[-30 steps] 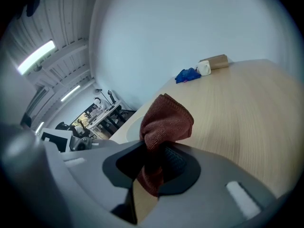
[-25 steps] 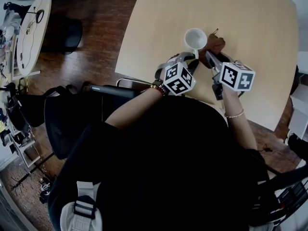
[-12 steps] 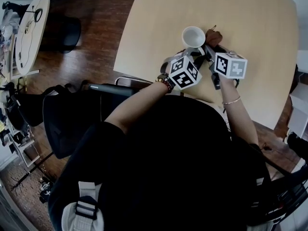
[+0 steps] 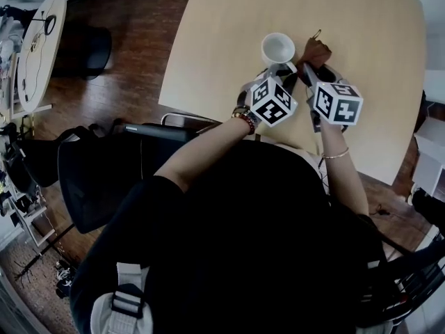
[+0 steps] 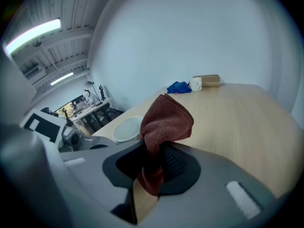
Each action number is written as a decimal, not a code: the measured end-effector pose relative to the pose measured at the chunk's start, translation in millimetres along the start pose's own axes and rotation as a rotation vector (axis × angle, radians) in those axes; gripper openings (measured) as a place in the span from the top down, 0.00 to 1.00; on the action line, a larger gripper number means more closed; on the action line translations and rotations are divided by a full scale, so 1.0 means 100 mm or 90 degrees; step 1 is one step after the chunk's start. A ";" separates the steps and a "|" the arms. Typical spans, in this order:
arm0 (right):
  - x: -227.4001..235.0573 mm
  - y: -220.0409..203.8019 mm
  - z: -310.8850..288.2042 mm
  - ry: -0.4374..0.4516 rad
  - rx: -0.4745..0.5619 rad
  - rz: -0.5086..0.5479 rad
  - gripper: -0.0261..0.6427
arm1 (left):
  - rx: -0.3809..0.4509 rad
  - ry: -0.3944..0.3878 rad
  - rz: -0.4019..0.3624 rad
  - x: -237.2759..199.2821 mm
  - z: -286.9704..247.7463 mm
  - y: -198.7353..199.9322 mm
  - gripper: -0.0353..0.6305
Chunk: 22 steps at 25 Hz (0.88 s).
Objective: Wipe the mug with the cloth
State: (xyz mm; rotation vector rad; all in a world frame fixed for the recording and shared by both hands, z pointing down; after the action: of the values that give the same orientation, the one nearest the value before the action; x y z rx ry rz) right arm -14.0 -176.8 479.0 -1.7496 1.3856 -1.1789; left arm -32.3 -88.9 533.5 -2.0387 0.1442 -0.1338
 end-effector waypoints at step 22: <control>-1.27 -0.42 -0.07 -0.044 0.026 0.395 0.84 | -0.003 0.000 -0.084 -0.71 1.43 -0.78 0.90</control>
State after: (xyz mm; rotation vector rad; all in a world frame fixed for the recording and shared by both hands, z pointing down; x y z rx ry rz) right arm -10.2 -43.3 484.0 -1.1775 1.6772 -0.7863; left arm -76.5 83.3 535.4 -2.0532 0.0110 -0.2159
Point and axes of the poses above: the fingertips, and each gripper's own axes: z backward along the fingers, x to its right, y out of its top, the point moved 6 cm from there along z, backward along the fingers, and after that the axes turned 14 degrees about x, right-handed, at the moved point
